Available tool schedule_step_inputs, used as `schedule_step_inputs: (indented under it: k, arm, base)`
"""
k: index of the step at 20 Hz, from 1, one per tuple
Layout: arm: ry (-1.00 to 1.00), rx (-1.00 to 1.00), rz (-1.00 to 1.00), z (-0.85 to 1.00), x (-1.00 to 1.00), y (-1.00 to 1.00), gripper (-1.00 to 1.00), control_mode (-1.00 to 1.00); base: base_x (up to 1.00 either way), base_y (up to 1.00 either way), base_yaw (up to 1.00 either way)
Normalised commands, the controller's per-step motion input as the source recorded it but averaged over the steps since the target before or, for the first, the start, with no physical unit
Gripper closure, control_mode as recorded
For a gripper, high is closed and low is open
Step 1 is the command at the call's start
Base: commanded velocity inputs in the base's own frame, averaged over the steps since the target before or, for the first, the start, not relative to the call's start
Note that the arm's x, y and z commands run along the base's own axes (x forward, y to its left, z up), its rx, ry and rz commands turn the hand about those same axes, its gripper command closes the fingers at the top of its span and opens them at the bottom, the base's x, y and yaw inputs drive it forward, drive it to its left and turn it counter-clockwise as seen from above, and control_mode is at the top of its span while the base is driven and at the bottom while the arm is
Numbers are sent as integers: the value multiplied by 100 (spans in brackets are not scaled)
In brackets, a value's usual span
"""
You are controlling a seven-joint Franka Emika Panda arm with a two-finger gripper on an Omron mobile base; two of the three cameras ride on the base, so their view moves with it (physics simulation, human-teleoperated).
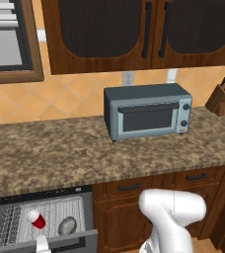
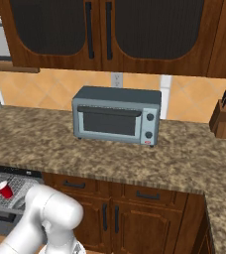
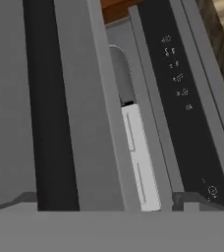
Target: Pick up the cup and bowl from the counter, place them in the dishwasher, and close the dishwasher door.
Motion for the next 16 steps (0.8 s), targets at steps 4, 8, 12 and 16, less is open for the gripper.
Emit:
schedule_step_inputs:
  k: [4,8,12,16]
  arm:
    - [-15,14,-49,0,71,-30,-100,-100]
    - [-16,15,-47,-4,71,-29,-100,-100]
    - [-14,12,-45,-6,77,-19,-100,-100]
    - [-11,9,-44,-5,86,-10,-100,-100]
  base:
    - [0,0,0]
    - [0,0,0]
    - [0,0,0]
    - [0,0,0]
